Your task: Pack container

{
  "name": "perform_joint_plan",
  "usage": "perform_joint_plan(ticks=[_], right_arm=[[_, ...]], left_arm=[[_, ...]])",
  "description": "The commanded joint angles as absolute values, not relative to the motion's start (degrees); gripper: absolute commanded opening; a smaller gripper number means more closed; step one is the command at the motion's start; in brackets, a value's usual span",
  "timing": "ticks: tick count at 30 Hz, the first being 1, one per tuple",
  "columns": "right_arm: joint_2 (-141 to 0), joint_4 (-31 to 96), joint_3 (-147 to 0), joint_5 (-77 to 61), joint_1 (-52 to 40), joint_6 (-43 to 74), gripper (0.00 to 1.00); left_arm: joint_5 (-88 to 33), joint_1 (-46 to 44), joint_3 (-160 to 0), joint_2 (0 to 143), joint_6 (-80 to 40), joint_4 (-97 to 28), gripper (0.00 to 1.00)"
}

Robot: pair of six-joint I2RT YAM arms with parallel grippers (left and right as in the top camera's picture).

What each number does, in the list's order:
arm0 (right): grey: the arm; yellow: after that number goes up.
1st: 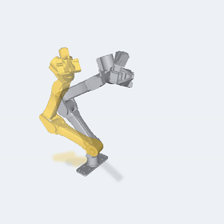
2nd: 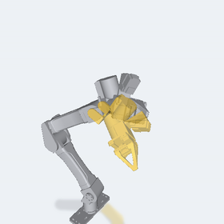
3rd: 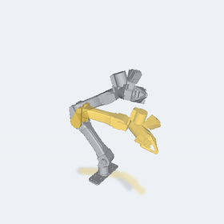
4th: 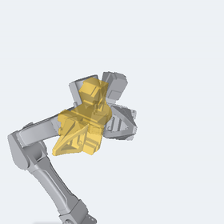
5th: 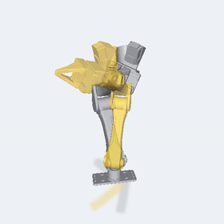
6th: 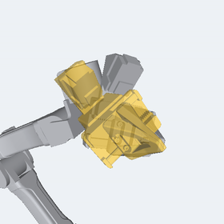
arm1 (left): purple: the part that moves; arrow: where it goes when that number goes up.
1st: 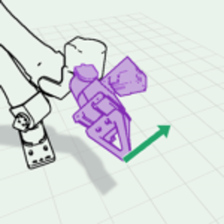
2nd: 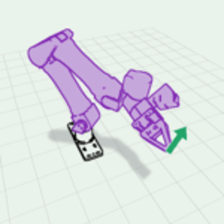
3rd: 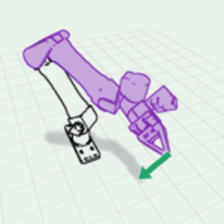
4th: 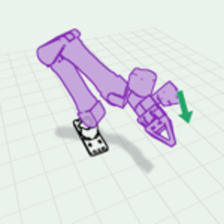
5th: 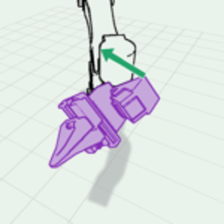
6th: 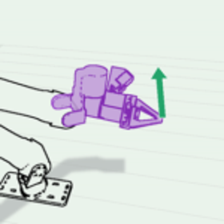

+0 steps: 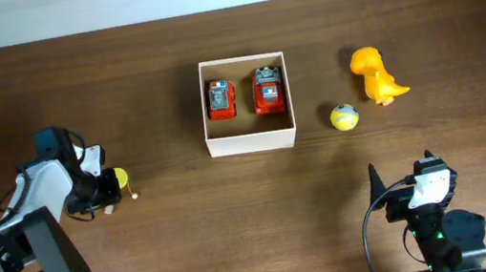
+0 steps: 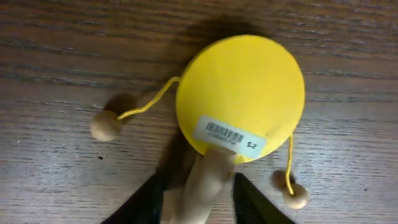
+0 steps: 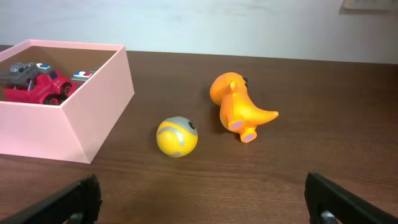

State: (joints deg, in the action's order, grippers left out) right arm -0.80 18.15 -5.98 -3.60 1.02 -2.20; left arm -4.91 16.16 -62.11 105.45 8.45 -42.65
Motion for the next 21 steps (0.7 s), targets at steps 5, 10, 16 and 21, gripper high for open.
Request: perform_joint_plan(ticks=[5,10,16,21], right_arm=[[-0.2,18.2,-5.6,-4.1,0.8,-2.6,0.99],[-0.2,18.2,-5.6,-4.1,0.8,-2.6,0.99],[-0.2,18.2,-5.6,-4.1,0.8,-2.6,0.99],[-0.2,18.2,-5.6,-4.1,0.8,-2.6,0.99]], left_arm=[[-5.1,16.3,-62.0,106.5,12.5,-42.9,0.26],[-5.1,16.3,-62.0,106.5,19.1,-42.9,0.27],[-5.1,16.3,-62.0,106.5,23.8,-42.7,0.13],[-4.7,16.3,-62.0,106.5,24.2,-41.5,0.02]])
